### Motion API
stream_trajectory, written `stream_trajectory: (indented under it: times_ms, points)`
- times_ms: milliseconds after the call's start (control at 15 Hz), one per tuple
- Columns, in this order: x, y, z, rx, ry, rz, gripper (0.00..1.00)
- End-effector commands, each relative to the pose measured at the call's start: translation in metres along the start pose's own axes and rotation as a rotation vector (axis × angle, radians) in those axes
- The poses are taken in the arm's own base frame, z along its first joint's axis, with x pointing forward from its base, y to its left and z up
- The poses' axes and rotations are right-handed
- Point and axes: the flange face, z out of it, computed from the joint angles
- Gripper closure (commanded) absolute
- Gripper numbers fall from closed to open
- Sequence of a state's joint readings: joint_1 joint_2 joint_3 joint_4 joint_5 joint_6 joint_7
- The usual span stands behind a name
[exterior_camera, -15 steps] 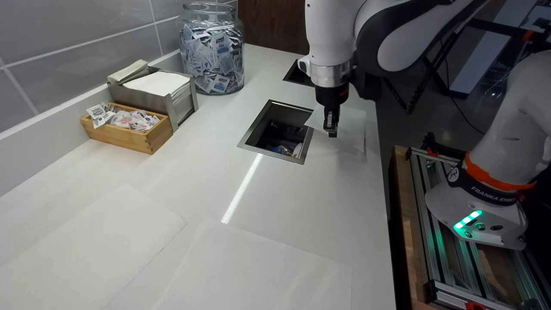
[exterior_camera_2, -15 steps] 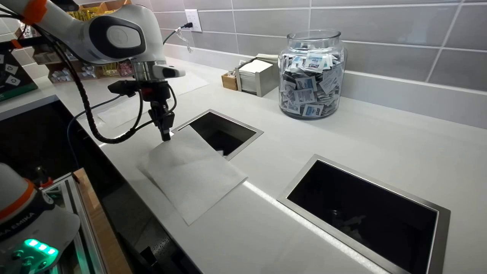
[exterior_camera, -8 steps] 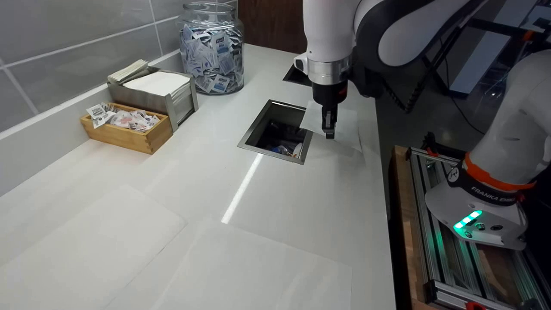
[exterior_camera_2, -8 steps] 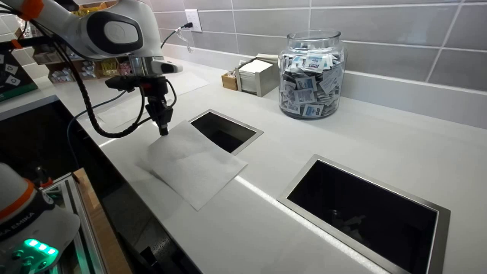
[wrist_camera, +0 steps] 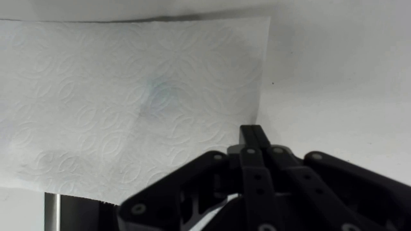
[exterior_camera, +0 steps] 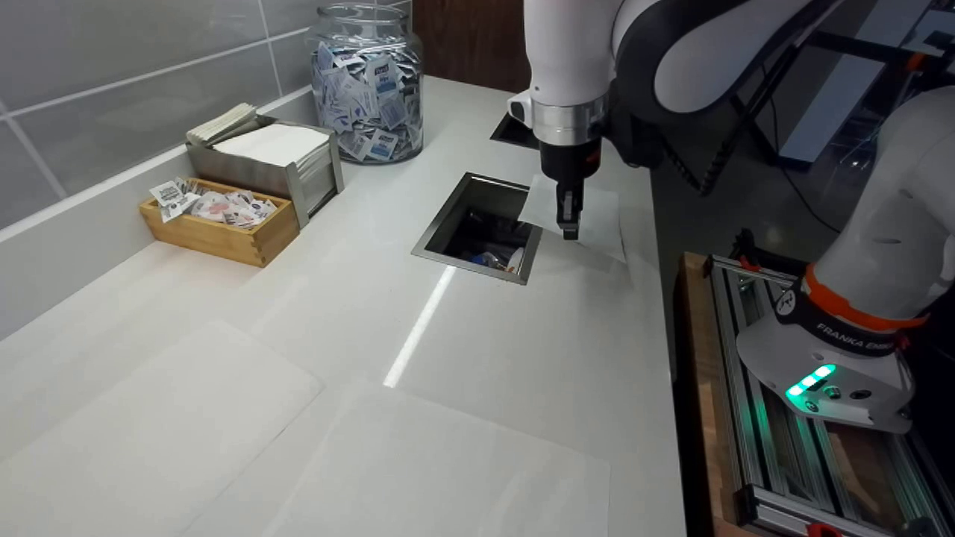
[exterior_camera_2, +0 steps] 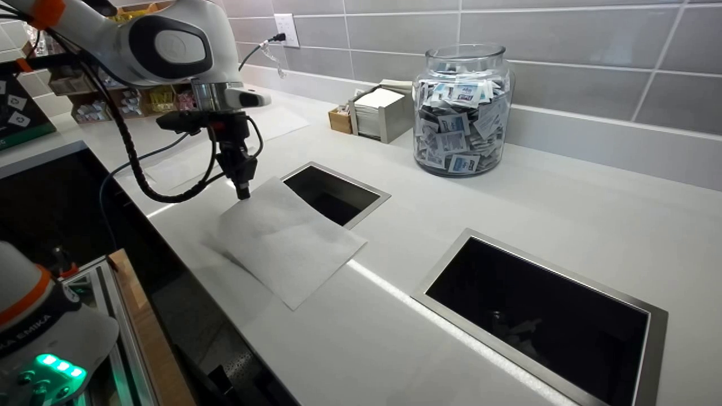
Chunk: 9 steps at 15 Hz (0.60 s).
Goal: Move the piece of tissue forward, pick up the white sachet and then throw it in the opening on the left
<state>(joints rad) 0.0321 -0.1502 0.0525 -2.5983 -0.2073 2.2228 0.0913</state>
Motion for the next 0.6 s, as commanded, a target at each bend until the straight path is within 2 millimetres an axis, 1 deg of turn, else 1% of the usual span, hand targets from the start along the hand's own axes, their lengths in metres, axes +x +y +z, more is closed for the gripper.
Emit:
stream_trajectory:
  times_ms: [0,267,533]
  points:
    - [-0.009,0.008,-0.004,-0.035,-0.006,0.002,1.00]
    - [-0.015,0.017,-0.006,-0.104,-0.028,0.002,1.00]
    - [-0.023,0.035,-0.010,-0.151,-0.025,0.020,1.00]
